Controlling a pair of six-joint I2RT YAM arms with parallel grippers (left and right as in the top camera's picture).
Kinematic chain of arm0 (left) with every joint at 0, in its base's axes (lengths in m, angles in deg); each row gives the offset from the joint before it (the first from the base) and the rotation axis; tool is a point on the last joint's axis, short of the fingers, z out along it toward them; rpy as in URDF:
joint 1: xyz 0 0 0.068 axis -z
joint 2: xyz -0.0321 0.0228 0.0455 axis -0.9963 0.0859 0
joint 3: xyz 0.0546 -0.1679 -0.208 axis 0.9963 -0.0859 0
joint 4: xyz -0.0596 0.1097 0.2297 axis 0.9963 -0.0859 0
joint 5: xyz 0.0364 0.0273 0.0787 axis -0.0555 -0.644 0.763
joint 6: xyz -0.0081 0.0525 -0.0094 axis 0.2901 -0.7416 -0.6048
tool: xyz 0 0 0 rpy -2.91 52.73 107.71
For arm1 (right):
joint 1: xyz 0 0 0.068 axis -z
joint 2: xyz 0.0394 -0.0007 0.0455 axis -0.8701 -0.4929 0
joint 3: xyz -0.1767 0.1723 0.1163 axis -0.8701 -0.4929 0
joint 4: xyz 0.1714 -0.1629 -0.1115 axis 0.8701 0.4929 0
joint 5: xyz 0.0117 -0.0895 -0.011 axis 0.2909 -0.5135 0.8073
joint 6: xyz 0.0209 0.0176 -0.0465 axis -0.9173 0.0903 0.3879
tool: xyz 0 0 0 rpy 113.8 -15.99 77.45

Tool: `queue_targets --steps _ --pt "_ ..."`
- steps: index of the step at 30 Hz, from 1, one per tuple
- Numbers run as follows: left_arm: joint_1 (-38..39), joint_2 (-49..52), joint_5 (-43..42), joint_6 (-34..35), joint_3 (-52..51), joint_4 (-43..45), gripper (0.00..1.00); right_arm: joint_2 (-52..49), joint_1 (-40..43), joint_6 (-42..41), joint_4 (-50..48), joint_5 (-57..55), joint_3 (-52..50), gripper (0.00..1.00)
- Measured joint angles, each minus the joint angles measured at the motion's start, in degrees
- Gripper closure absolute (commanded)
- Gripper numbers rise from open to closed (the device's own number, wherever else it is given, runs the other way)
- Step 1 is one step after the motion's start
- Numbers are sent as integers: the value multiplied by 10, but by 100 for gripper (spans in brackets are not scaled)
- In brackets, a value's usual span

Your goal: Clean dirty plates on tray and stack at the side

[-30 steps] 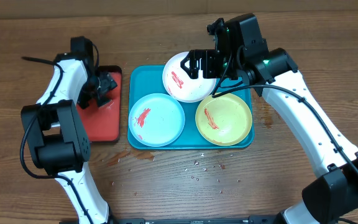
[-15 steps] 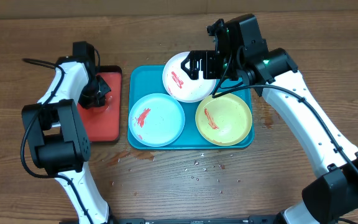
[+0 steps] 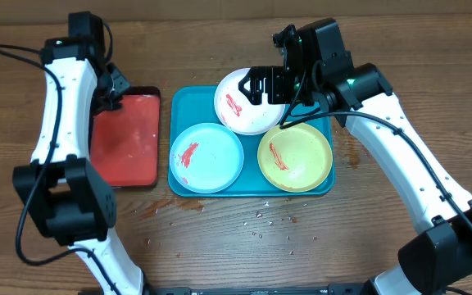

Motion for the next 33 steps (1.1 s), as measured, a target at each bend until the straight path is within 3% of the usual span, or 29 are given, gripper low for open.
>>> queue_targets --steps 9,14,20,27,33 --pt "0 22 -59 -7 -141 136 96 0 0 0 -9 0 0 0" --pt "-8 58 -96 -43 -161 103 96 0 0 0 5 0 0 0" --pt "-31 28 -107 -68 -38 5 96 0 0 0 3 0 0 0" --pt "-42 -60 -109 -72 -9 16 96 0 0 0 2 0 0 0" --pt "-53 21 -216 -72 -78 50 96 0 0 0 6 0 0 0"
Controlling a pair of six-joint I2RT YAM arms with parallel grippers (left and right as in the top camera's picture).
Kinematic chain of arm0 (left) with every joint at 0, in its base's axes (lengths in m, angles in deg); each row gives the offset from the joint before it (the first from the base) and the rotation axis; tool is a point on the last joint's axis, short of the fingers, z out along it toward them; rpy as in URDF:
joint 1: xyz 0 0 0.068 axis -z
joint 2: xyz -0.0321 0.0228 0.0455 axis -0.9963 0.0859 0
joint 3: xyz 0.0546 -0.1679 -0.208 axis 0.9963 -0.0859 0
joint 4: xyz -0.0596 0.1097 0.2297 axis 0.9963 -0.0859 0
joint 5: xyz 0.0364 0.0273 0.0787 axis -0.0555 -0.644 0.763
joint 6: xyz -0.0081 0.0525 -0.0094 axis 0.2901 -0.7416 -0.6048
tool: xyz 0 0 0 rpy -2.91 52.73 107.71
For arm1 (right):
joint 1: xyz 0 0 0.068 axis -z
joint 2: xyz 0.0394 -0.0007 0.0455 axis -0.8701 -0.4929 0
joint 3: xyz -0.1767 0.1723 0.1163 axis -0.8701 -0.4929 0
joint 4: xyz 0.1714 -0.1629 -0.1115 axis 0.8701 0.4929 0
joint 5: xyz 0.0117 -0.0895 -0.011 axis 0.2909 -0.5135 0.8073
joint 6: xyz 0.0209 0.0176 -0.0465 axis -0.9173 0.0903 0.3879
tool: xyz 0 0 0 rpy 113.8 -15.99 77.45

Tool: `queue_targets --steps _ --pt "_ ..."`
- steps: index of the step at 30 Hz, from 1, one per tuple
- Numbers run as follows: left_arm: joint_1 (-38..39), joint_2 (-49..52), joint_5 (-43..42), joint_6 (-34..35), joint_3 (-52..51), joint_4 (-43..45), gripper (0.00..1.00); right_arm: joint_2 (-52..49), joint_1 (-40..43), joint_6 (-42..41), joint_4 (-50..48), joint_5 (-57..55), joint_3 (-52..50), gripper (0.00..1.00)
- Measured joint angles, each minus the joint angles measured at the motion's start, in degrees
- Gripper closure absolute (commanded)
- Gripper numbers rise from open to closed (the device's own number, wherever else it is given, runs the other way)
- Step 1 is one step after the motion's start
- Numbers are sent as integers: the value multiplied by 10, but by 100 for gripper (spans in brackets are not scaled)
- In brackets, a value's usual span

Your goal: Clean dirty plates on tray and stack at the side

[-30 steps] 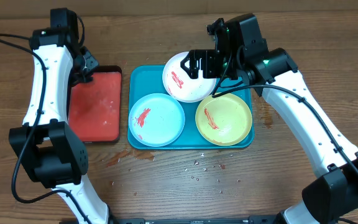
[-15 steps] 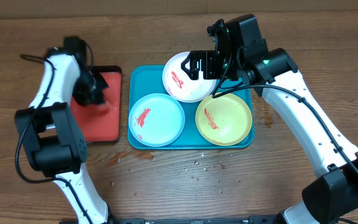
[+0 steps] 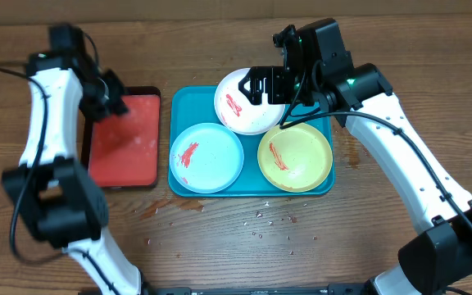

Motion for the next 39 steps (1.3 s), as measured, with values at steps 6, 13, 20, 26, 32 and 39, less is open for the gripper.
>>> queue_targets --steps 6,13,20,26,32,39 --pt "-31 61 -114 -13 -23 -19 96 0 0 26 16 -2 0 13" --pt "-73 -11 -143 -48 30 -58 96 -17 0 31 14 -9 -4 31" --pt "-39 -80 -101 -60 47 -105 96 -118 -16 0 35 -14 -6 30" --pt "27 -79 -37 -61 26 -103 96 -196 -50 -7 35 -14 -11 30" --pt "78 -78 -3 -62 24 -96 96 -215 -56 -13 31 -15 -18 43" --pt "123 -78 29 -62 24 -75 96 -217 -57 -24 21 -15 -25 50"
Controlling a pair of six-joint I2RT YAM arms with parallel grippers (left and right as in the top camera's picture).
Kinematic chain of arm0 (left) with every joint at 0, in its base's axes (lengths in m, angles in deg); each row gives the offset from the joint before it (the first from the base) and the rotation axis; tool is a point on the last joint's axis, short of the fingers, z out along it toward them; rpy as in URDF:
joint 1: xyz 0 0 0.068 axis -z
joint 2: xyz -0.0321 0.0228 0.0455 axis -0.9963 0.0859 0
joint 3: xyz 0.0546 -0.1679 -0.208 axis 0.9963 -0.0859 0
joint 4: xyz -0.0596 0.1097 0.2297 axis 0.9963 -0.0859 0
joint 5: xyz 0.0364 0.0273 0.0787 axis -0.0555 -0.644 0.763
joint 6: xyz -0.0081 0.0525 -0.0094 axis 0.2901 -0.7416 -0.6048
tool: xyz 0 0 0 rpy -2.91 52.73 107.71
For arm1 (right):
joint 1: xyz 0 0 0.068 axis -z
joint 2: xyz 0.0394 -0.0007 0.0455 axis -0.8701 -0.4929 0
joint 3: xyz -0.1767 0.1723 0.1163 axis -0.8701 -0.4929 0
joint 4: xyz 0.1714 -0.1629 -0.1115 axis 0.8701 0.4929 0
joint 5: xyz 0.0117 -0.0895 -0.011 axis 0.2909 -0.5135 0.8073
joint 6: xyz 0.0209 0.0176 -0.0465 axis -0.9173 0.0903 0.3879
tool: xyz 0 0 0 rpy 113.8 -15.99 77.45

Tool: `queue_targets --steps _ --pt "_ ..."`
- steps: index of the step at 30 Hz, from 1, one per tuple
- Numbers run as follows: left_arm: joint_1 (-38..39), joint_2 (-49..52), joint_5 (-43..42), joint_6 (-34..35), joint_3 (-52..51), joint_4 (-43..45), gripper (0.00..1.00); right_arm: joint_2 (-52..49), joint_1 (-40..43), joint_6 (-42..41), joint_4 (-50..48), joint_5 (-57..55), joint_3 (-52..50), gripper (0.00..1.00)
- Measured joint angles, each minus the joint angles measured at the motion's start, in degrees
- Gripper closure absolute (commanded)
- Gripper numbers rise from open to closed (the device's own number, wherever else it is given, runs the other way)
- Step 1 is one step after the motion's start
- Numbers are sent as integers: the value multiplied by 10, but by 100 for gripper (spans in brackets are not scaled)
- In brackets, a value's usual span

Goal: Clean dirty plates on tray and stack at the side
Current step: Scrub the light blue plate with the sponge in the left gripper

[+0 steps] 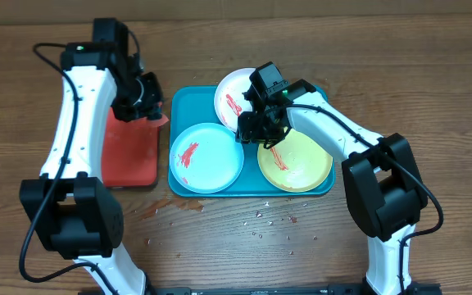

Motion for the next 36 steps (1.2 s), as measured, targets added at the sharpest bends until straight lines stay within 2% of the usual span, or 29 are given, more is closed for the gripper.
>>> queue_targets --steps 9,14,19,29,33,35,36 --pt "10 0 4 0 -1 7 96 -33 -32 -3 -5 -13 0 51" --pt "18 0 -6 0 -36 19 96 -33 -41 -6 -7 -24 0 78" --pt "47 0 -27 0 -112 67 96 -35 -39 -15 -8 -37 -1 78" --pt "130 3 -32 -11 -234 221 95 -35 -39 -15 -11 -43 -1 78" --pt "149 3 -26 -13 -257 235 87 -35 -39 -15 -12 -44 -1 77" --pt "151 3 -24 -15 -264 234 74 -35 -39 -15 -12 -44 -1 77" --pt "152 3 -23 -16 -265 234 64 -35 -39 -15 -12 -45 -1 77"
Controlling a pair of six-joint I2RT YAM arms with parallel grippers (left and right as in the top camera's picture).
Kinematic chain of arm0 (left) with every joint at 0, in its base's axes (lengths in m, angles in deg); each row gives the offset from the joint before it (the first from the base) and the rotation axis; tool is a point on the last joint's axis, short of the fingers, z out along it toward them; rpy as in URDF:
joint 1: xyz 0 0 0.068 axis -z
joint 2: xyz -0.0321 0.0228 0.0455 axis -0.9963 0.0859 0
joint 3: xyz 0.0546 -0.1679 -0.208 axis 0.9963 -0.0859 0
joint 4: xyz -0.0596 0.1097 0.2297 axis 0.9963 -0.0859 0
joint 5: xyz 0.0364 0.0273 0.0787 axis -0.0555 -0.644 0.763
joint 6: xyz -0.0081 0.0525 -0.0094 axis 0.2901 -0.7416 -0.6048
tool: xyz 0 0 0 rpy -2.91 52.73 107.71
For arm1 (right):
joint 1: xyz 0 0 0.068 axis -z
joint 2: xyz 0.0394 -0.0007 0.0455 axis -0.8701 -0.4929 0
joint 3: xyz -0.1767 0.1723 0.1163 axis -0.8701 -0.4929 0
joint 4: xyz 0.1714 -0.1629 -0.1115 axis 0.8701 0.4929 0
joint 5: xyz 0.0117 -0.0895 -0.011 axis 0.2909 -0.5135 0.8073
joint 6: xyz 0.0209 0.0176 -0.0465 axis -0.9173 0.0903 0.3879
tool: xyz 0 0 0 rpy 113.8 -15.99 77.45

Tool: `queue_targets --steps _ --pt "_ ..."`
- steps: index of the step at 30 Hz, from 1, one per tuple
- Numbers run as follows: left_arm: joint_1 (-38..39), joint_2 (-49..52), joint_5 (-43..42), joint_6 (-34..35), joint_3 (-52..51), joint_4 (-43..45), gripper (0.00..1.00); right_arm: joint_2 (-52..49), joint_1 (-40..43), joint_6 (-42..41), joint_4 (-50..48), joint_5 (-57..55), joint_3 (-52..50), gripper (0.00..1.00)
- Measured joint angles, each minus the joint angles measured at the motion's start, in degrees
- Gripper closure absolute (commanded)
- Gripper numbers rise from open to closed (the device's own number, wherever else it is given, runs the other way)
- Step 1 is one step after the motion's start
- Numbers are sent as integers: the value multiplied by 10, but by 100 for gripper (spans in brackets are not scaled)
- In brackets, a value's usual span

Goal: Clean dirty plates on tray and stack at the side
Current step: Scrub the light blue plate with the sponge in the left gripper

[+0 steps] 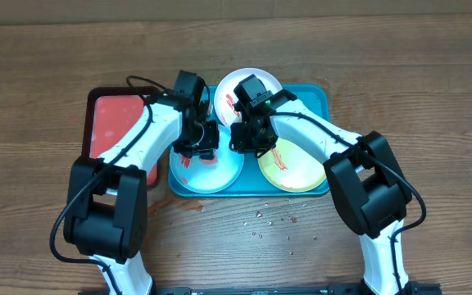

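A teal tray (319, 102) holds three dirty plates with red smears. The white plate (226, 88) is at the back, the light blue plate (216, 174) at the front left and the yellow-green plate (298, 169) at the front right. My left gripper (197, 148) hangs low over the back of the blue plate. My right gripper (244, 139) is at that plate's right rim, between it and the white plate. Both wrists hide their fingers, so I cannot see how the jaws stand or whether either holds anything.
A red mat (113, 131) on a dark board lies left of the tray. Small crumbs (262, 220) are scattered on the wooden table in front of the tray. A wet stain (351, 156) marks the table right of the tray.
My left gripper has moved from the red mat's right edge onto the blue plate. My right gripper has shifted slightly left to the blue plate's rim. The red mat now lies fully uncovered.
My left gripper was over the red mat's upper left while the right hung open above the white plate. The left then stood at the mat's right edge, and the right lay low between the plates. Now both grippers meet at the blue plate.
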Motion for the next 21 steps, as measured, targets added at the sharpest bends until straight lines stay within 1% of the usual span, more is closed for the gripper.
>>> queue_targets --steps 1,2,6,8,10,13,14,16,17,19,21 --pt "0 0 1 -1 -1 0 51 0 0 0 0 0 0 77" --pt "0 0 2 -2 -1 1 37 0 0 0 0 0 0 77" --pt "0 0 14 1 -13 8 38 0 0 0 0 0 0 76" --pt "0 0 21 1 -22 11 42 0 0 -1 0 0 0 73" --pt "0 0 25 1 -28 13 44 0 0 0 -1 0 0 73" --pt "0 0 28 1 -30 15 56 0 0 0 -1 0 0 73" --pt "0 0 29 1 -30 16 63 0 0 0 -1 0 0 73" --pt "0 0 30 2 -30 20 72 0 0 0 -1 0 0 73" --pt "0 0 30 1 -30 23 75 0 0 0 -1 0 0 73" --pt "0 0 31 0 -30 30 83 0 0 0 -1 0 0 72" --pt "0 0 31 0 -30 34 87 0 0 0 -1 0 0 72"
